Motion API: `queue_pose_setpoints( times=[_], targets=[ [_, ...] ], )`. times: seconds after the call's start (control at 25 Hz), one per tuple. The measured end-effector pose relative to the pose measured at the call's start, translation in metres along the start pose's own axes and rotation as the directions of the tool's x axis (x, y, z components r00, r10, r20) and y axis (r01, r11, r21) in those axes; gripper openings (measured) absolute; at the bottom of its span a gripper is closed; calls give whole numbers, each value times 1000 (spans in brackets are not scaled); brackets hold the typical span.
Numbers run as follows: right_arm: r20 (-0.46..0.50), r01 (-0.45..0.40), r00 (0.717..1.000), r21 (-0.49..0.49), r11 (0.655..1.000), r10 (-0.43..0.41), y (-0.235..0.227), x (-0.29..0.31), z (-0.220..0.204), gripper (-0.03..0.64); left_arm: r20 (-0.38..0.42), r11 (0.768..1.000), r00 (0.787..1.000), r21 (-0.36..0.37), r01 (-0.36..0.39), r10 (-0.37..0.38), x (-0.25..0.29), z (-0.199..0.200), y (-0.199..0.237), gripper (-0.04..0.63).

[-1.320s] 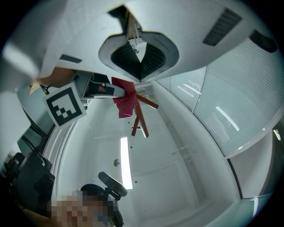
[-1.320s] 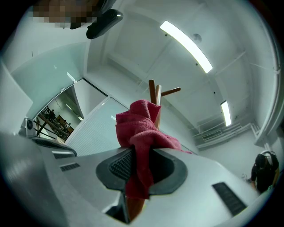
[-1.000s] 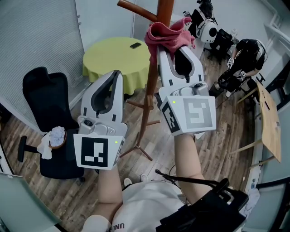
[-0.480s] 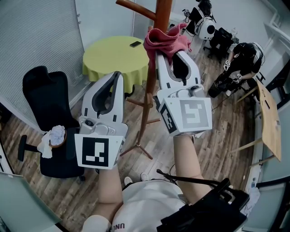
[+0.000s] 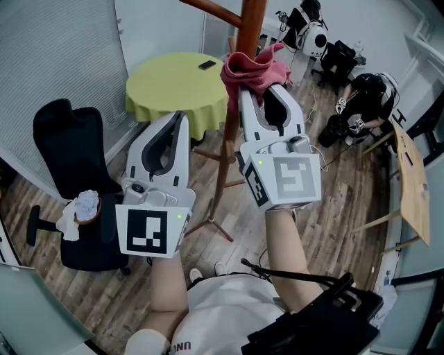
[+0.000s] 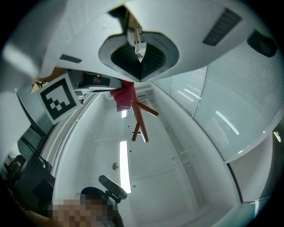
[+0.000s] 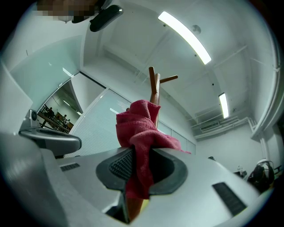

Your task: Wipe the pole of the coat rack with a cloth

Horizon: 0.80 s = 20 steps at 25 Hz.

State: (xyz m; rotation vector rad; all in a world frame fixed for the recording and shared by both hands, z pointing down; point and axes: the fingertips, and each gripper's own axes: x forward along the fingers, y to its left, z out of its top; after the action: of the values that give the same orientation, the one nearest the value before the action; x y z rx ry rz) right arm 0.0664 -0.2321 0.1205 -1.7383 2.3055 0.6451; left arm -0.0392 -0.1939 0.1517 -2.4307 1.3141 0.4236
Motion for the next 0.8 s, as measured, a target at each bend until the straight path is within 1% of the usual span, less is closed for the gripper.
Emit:
queue_pose_setpoints(
  times=[0.32,0.8],
  targets=[
    [-56,19,998,9,1000,-19,0,-8,-23,81,-11,1000,1000,-14,3,-3,-1,-6,-1,14],
    [-114,9,993,7,1000,-8,5,-14,-45,80,-24,1000,1000,-24,6,-7,-2,-12,-3,14]
  ],
)
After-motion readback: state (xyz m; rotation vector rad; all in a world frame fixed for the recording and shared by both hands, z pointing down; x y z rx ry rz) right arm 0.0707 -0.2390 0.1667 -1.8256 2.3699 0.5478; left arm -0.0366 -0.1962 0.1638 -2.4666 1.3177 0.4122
